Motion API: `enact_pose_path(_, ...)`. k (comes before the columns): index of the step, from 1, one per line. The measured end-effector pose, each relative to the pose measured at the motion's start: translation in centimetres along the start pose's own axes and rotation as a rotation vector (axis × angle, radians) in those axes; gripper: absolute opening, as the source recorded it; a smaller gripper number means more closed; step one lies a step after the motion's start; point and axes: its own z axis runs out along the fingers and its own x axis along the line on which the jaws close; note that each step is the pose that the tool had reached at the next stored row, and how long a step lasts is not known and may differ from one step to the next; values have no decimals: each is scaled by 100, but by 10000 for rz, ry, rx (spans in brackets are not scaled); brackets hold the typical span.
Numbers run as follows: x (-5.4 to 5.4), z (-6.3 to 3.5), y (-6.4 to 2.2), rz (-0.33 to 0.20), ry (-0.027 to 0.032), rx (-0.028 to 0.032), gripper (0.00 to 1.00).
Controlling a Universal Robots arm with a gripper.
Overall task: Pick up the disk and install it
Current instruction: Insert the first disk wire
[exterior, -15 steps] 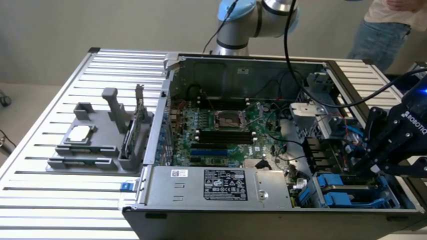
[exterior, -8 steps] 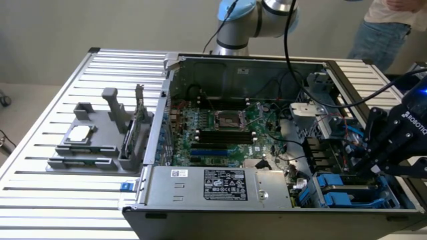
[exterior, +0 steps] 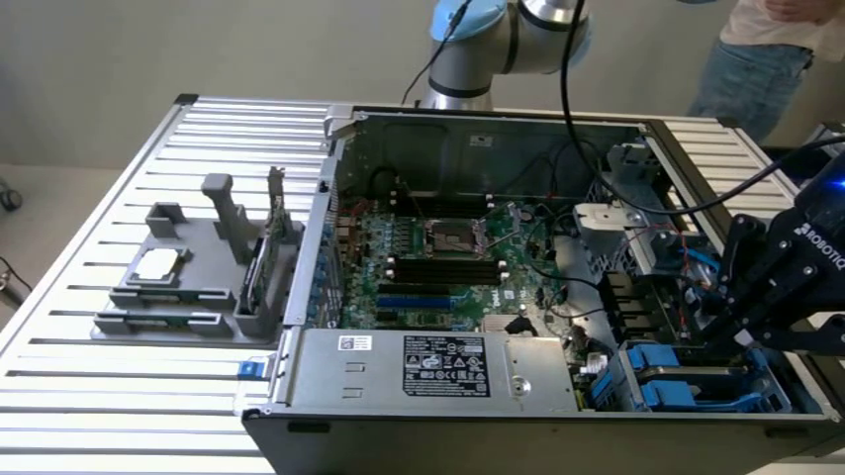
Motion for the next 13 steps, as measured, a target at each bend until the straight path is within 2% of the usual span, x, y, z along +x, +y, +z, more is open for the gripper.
enact_pose_path(3,9,-1,-3,-18,-5,-16,16)
enact_pose_path(13,31,-1,-10,40,9,-12,16)
